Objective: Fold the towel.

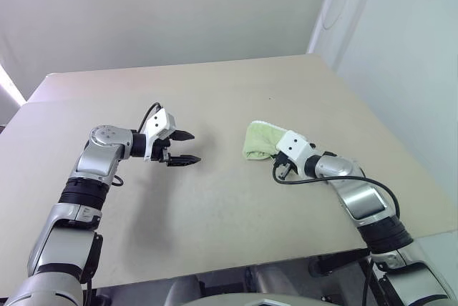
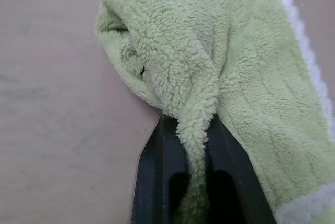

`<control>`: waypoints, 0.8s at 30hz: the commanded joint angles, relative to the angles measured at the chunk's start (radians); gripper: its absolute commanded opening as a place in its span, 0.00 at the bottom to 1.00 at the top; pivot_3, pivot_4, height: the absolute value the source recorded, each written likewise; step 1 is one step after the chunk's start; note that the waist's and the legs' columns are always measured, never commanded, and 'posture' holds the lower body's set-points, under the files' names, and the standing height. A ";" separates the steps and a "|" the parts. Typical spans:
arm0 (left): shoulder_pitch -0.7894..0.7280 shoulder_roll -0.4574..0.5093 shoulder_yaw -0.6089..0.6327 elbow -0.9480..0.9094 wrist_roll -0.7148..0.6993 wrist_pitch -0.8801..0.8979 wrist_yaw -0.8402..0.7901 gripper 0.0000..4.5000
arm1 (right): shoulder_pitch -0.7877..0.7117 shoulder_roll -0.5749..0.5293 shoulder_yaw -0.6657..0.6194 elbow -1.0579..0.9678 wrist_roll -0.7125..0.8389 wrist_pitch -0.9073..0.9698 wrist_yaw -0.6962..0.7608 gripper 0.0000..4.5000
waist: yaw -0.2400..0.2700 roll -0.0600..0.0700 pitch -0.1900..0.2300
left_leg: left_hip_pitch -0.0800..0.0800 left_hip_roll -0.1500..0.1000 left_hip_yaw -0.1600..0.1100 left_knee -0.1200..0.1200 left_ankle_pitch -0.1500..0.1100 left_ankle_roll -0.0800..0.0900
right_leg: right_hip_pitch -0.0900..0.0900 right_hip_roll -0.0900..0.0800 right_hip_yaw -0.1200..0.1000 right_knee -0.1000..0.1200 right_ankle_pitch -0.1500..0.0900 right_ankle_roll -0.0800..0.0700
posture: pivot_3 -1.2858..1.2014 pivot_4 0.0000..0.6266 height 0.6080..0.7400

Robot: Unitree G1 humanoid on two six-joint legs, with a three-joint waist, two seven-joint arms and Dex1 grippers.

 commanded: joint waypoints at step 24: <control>0.002 0.039 0.065 -0.095 -0.081 0.126 -0.003 0.91 | -0.131 0.227 -0.133 0.254 0.142 0.061 -0.222 0.83 | -0.002 0.000 0.000 | -0.001 0.000 0.000 0.000 0.000 0.000 | -0.001 0.000 0.000 0.001 0.002 -0.001 | 0.52 0.00 0.79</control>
